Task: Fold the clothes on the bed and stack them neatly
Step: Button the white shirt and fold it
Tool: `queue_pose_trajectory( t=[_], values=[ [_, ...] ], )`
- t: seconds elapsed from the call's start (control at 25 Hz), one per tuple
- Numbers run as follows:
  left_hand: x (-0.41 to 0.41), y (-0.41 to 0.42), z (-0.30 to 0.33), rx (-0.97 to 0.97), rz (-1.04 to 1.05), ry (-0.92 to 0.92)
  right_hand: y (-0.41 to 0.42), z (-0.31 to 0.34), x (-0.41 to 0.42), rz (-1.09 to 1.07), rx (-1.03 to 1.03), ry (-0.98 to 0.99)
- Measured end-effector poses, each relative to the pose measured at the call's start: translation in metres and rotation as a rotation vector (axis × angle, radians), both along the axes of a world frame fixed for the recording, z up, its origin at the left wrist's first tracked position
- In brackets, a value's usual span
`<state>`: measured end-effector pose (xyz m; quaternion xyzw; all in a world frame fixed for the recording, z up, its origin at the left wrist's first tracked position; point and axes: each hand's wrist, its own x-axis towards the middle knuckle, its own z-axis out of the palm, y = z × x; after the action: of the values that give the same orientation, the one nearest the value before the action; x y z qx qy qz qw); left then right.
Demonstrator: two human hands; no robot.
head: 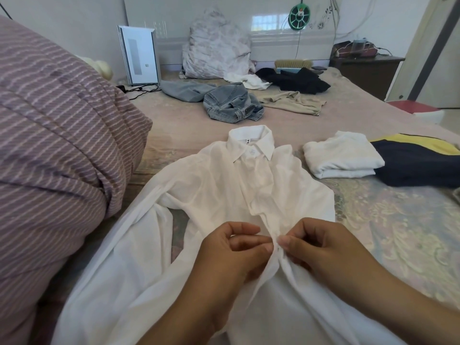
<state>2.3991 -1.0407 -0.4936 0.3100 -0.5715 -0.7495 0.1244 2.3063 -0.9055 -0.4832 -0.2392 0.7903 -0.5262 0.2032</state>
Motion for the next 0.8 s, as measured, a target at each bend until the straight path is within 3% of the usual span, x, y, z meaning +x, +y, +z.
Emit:
queue_pose_trajectory(
  t=[0.24,0.48,0.64,0.8],
  values=[
    [-0.004,0.005,0.003,-0.26,0.033,-0.018,0.0,-0.004,-0.001,0.043,-0.004,0.036],
    [-0.003,0.014,0.004,-0.61,0.049,0.041,-0.003,-0.002,-0.002,0.015,-0.018,-0.111],
    [0.0,0.019,0.001,-0.709,0.045,0.066,-0.003,-0.002,-0.005,-0.024,-0.094,-0.368],
    [-0.002,0.021,-0.002,-0.775,0.041,0.065,-0.005,-0.004,-0.008,-0.026,-0.097,-0.411]
  ],
)
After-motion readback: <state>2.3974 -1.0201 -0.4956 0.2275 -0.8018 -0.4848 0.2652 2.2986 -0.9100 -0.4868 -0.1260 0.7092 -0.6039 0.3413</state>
